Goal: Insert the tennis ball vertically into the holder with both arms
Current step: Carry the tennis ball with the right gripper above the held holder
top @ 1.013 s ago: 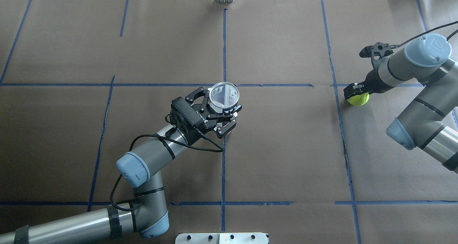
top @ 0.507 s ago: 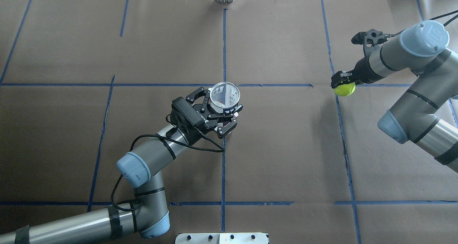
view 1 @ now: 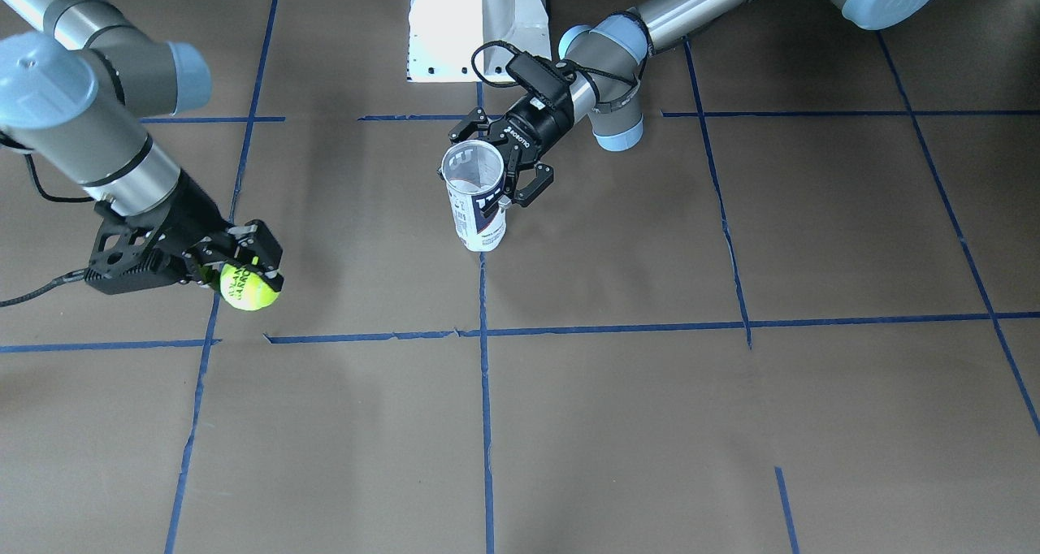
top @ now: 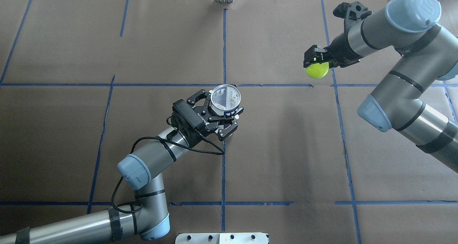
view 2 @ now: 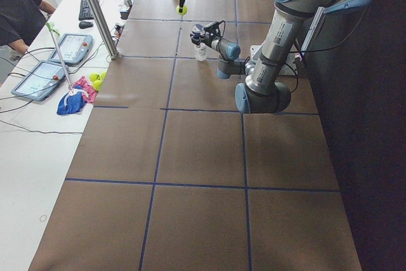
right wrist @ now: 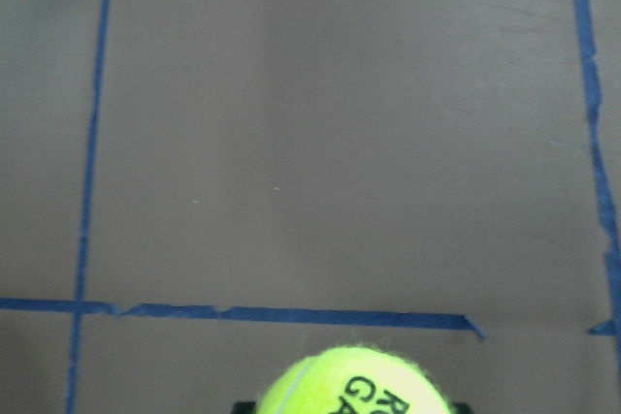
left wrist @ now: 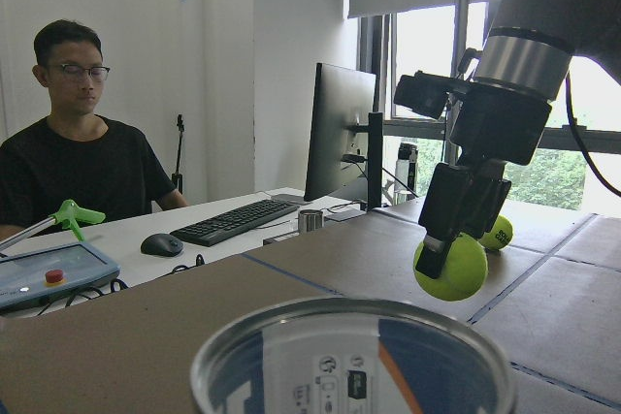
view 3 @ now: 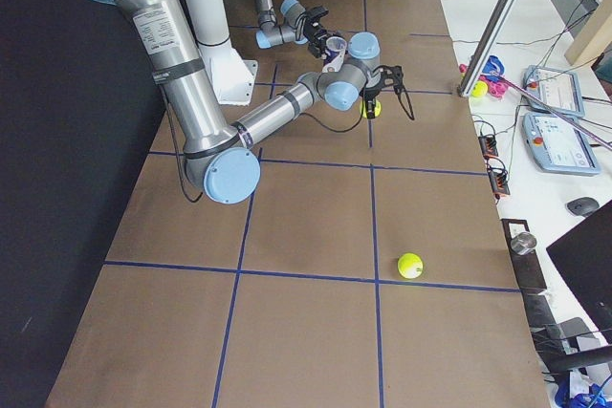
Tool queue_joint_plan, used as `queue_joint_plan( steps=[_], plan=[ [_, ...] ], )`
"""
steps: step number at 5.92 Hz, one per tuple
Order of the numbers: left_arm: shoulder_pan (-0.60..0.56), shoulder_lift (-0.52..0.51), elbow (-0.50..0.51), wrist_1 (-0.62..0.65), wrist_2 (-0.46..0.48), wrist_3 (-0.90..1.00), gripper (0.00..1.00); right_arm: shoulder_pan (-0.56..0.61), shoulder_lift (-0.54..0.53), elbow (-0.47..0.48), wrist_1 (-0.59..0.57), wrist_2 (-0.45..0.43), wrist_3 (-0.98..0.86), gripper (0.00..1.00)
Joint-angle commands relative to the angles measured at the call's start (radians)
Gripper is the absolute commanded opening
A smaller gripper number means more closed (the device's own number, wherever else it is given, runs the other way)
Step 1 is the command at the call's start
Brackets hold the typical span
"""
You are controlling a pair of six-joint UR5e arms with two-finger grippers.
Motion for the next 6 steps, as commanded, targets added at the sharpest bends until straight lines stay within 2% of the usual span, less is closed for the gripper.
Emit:
queue_joint_plan(
  steps=[1, 2, 3, 4, 5, 6],
  plan=[
    [0.012, 0.006, 0.002, -0.020, 0.020, 0.000, 0.84, -0.057, 0.139, 0.130, -0.191, -0.002, 0.192, 0.11],
    [0.020, 0.005, 0.002, -0.023, 0.022, 0.000, 0.84, -0.092, 0.184, 0.167, -0.195, -0.010, 0.301, 0.13],
    [0.023, 0.005, 0.002, -0.035, 0.022, 0.000, 0.84, -0.150, 0.216, 0.198, -0.196, -0.055, 0.402, 0.15],
    [0.026, 0.006, 0.002, -0.049, 0.023, 0.001, 0.84, -0.204, 0.238, 0.213, -0.213, -0.114, 0.443, 0.15],
    [0.026, 0.009, 0.002, -0.049, 0.023, 0.001, 0.84, -0.250, 0.287, 0.227, -0.325, -0.164, 0.445, 0.17],
    [0.026, 0.010, 0.002, -0.049, 0.023, 0.001, 0.84, -0.293, 0.287, 0.229, -0.340, -0.216, 0.445, 0.18]
  ],
)
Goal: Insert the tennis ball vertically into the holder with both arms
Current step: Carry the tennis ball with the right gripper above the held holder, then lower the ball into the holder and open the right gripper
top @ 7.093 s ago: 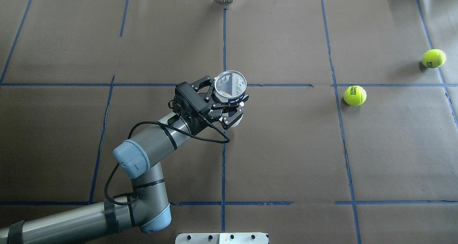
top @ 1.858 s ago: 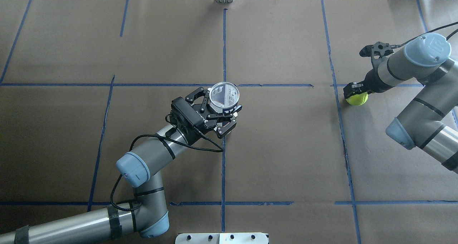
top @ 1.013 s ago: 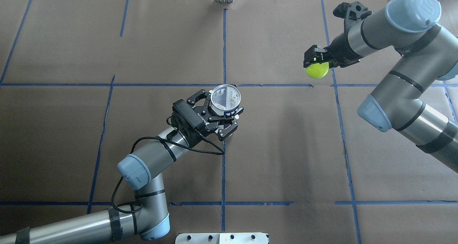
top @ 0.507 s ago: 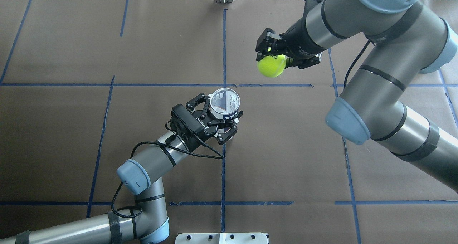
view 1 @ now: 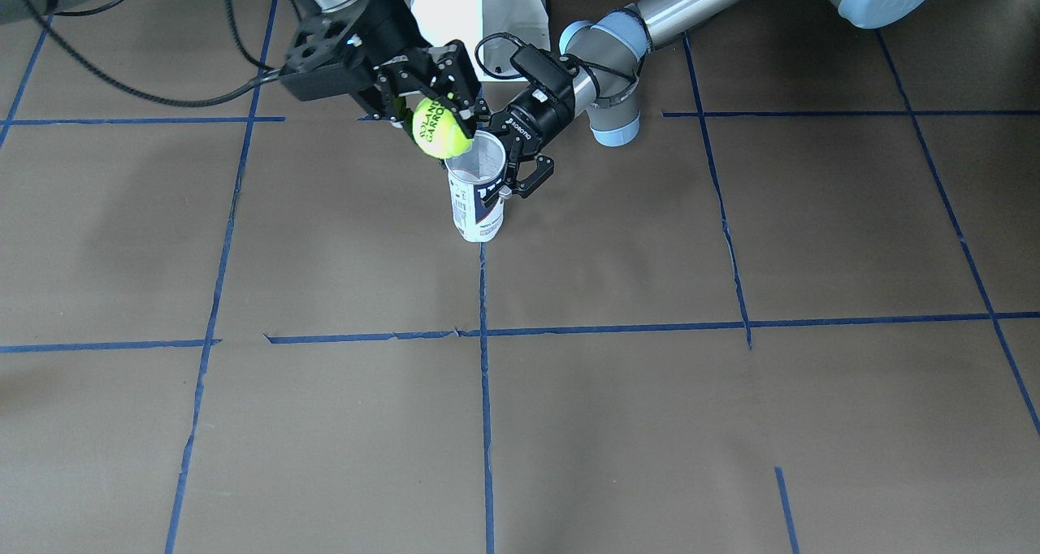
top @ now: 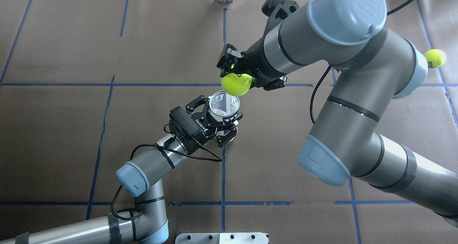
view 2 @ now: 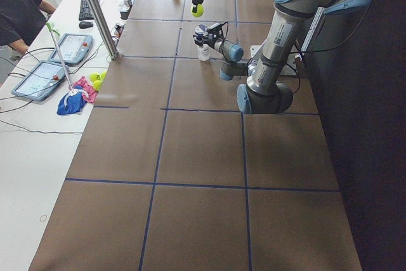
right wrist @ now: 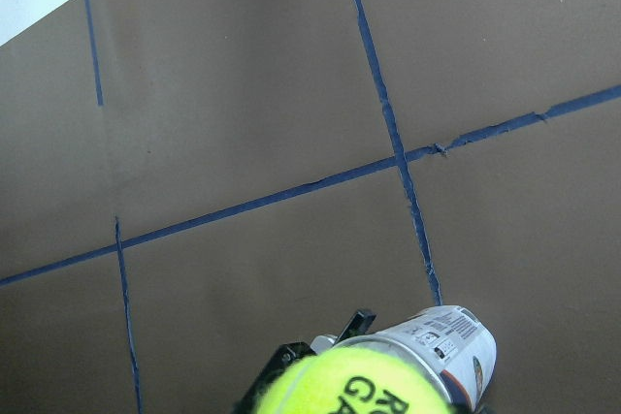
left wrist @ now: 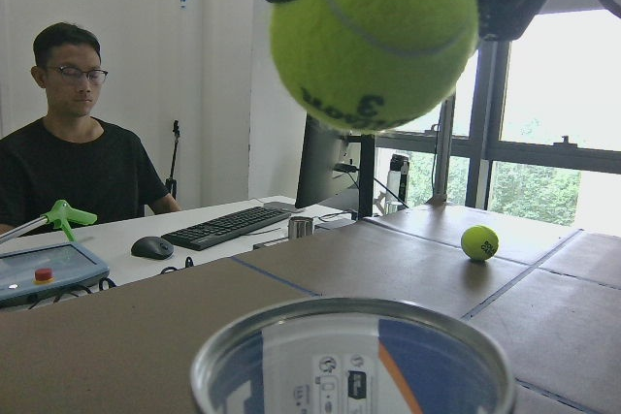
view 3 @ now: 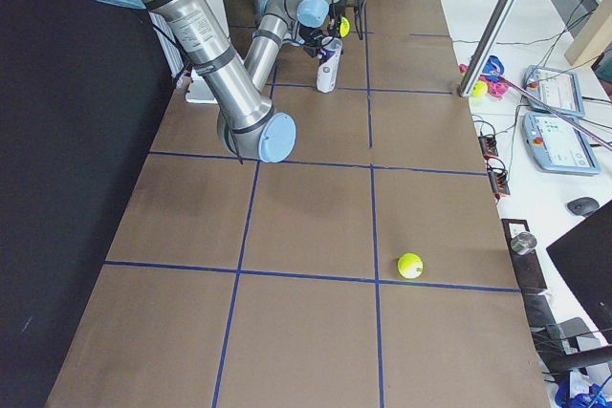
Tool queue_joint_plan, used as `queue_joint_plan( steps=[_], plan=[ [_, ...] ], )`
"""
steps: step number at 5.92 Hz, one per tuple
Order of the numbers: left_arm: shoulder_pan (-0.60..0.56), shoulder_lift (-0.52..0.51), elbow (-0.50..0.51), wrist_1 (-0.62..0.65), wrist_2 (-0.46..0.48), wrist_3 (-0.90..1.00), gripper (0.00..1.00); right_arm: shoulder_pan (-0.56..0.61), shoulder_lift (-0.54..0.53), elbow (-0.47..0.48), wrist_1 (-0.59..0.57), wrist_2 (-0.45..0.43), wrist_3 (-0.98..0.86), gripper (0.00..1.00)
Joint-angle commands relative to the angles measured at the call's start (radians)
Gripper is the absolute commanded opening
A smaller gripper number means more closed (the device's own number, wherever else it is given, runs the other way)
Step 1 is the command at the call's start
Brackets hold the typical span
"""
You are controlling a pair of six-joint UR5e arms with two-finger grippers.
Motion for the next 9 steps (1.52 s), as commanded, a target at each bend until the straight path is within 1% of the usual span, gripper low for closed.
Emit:
queue_joint_plan(
  steps=[1, 7, 8, 9],
  plan=[
    [0.001, 0.001, 0.000, -0.001, 0.000, 0.000, 0.84, -0.066, 0.004, 0.003, -0.037, -0.092, 0.003, 0.19],
    [0.008, 0.001, 0.000, -0.001, 0.000, 0.000, 0.88, -0.085, 0.011, -0.043, -0.037, -0.101, -0.004, 0.23],
    [0.008, 0.001, 0.000, -0.003, 0.000, 0.000, 0.89, -0.085, 0.011, -0.045, -0.037, -0.102, -0.006, 0.28],
    [0.008, 0.001, -0.002, -0.003, 0.000, 0.000, 0.89, -0.085, 0.011, -0.045, -0.036, -0.100, -0.011, 0.69]
  ],
)
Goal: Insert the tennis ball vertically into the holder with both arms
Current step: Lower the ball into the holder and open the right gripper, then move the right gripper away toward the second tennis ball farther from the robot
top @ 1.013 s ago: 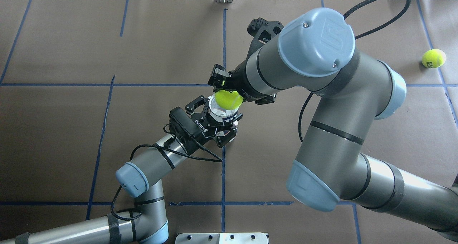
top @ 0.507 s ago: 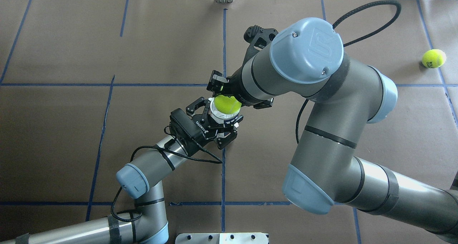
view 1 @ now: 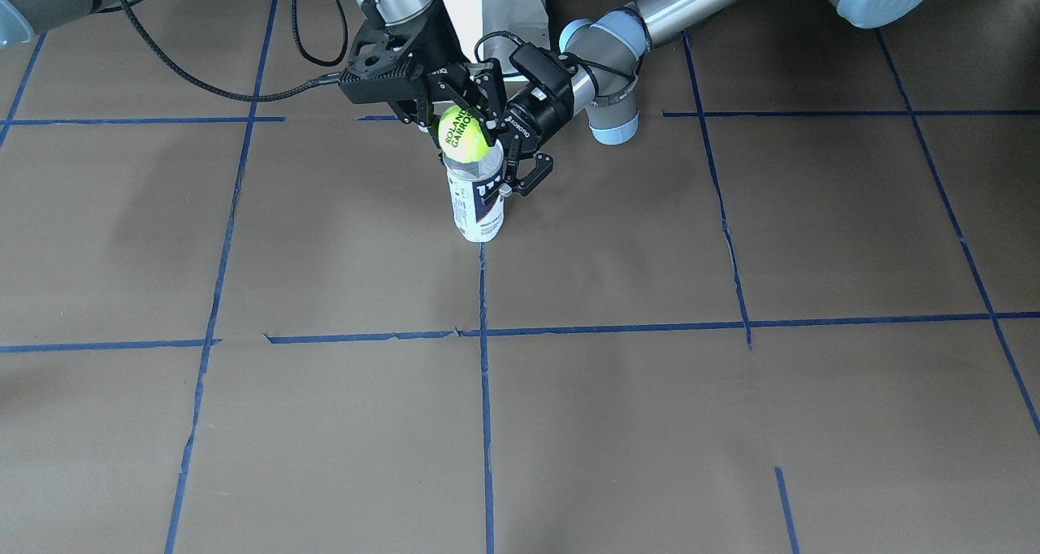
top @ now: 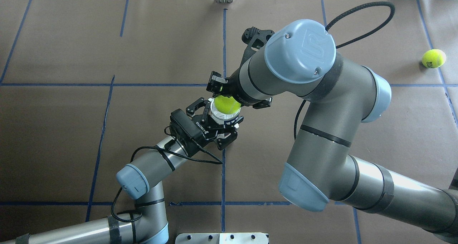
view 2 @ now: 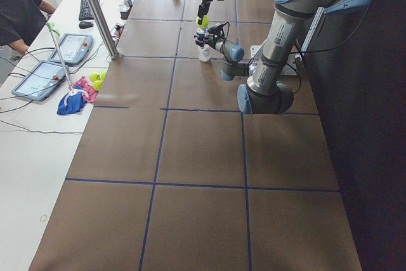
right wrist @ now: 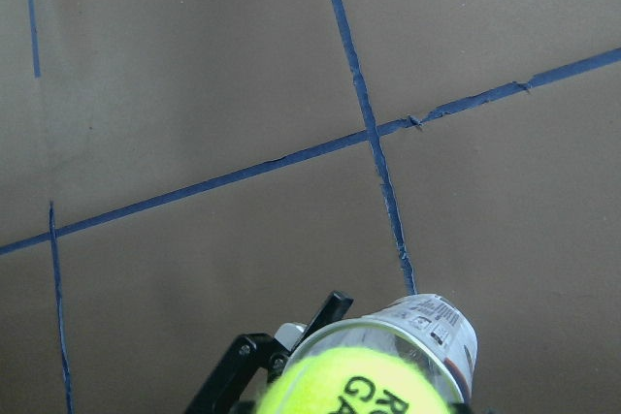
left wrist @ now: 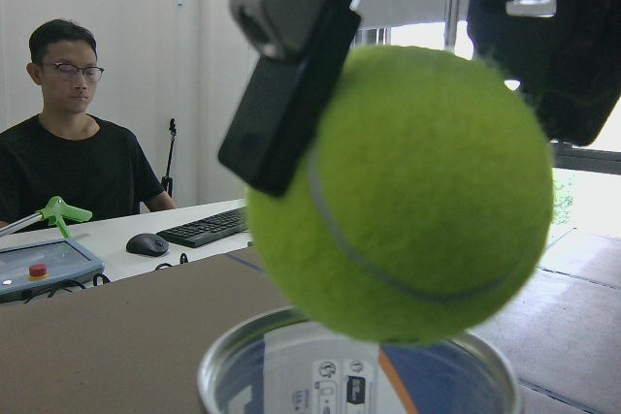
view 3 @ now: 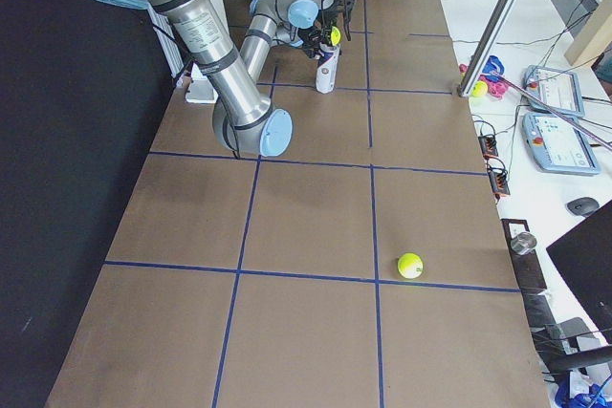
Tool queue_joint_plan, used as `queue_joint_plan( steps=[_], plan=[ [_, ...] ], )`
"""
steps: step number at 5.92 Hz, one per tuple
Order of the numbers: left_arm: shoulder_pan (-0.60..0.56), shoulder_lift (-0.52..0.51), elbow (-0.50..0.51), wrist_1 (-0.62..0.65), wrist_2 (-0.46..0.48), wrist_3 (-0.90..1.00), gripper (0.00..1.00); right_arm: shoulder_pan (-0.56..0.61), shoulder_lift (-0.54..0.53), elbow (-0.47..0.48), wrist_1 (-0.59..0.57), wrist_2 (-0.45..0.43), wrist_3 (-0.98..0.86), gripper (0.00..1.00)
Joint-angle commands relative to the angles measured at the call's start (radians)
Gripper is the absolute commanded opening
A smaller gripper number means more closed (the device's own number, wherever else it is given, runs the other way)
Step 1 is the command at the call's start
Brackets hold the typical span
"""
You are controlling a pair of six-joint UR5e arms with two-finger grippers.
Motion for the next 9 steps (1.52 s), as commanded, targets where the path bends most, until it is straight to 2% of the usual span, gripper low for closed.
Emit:
queue_joint_plan(
  steps=[1, 2, 6, 7, 8, 9],
  plan=[
    [0.000, 0.000, -0.001, -0.002, 0.000, 0.000, 0.89, 0.000, 0.003, -0.001, 0.003, 0.002, -0.004, 0.82],
    [0.000, 0.000, -0.001, -0.002, 0.000, 0.000, 0.89, 0.001, 0.003, -0.001, 0.003, 0.003, -0.004, 0.93],
    [0.000, 0.002, -0.001, -0.002, 0.000, 0.000, 0.89, 0.005, -0.001, 0.001, 0.003, 0.004, -0.016, 0.96],
    [0.002, 0.009, -0.004, -0.006, 0.000, -0.002, 0.89, 0.038, -0.004, 0.005, 0.003, 0.018, -0.017, 0.98],
    [0.003, 0.012, -0.001, -0.041, 0.000, 0.000, 0.89, 0.107, -0.050, 0.005, 0.003, 0.076, -0.089, 0.99],
    [0.006, 0.023, -0.003, -0.045, 0.000, -0.002, 0.90, 0.188, -0.116, 0.004, 0.007, 0.116, -0.254, 0.99]
  ],
)
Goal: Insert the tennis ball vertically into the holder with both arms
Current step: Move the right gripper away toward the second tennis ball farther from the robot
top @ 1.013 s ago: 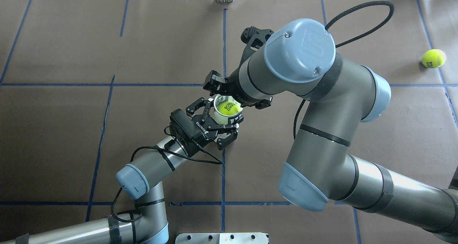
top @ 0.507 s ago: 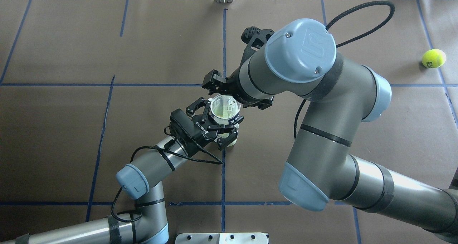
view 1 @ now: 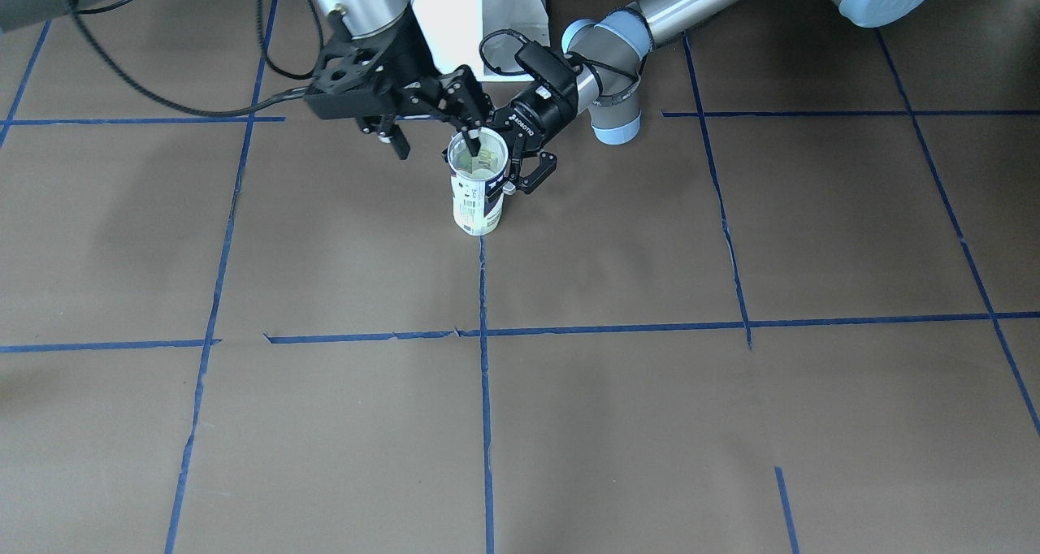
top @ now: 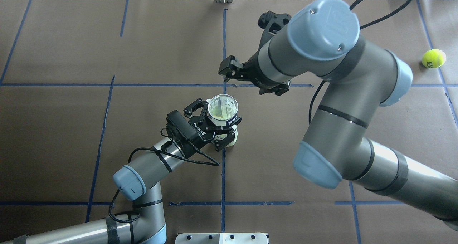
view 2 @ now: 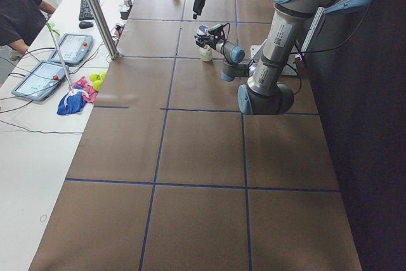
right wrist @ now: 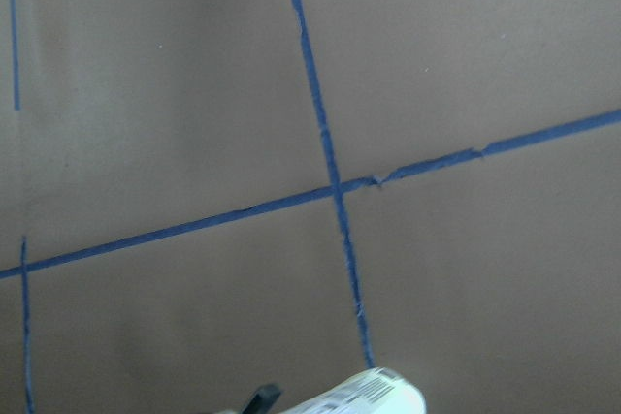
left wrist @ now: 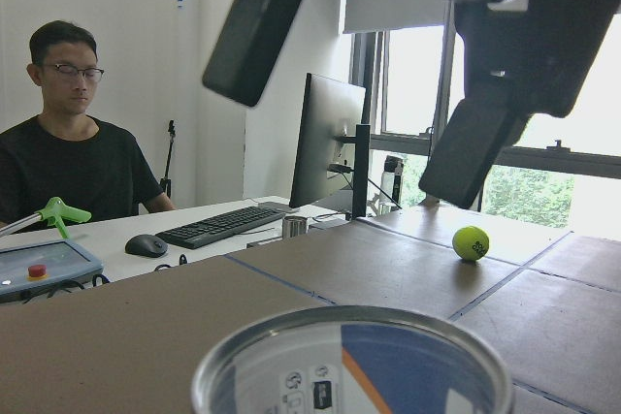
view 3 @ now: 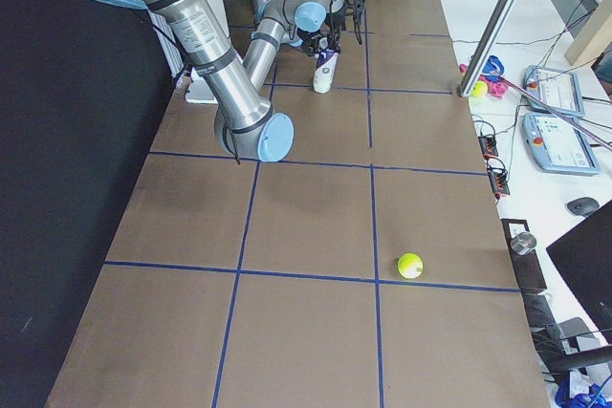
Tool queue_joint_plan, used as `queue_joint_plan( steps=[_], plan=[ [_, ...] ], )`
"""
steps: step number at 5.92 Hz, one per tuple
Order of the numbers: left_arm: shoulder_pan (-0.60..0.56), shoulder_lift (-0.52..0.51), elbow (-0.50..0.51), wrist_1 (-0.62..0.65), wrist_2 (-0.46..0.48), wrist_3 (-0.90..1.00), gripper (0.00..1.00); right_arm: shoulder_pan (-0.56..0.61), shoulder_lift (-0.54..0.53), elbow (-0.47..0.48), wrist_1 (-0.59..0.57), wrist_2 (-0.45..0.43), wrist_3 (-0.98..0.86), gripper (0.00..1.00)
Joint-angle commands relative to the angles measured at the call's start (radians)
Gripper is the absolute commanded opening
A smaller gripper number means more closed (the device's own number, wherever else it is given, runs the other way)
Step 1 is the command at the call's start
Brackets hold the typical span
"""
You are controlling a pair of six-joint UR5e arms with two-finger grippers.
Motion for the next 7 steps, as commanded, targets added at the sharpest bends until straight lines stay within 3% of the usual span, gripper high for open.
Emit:
queue_joint_plan(
  steps=[1, 3, 5, 7],
  plan=[
    [0.005, 0.008, -0.002, -0.010, 0.000, -0.004, 0.92, 0.151, -0.093, -0.017, -0.001, 0.071, -0.239, 0.99],
    [0.021, 0.008, -0.005, -0.010, 0.000, -0.002, 0.96, 0.288, -0.111, -0.172, 0.005, 0.161, -0.489, 1.00],
    [0.021, 0.007, -0.010, -0.010, 0.000, -0.004, 0.96, 0.426, -0.125, -0.392, 0.008, 0.216, -0.817, 1.00],
    [0.021, 0.007, -0.010, -0.012, 0.000, -0.002, 0.96, 0.538, -0.127, -0.595, 0.009, 0.225, -1.126, 1.00]
  ],
)
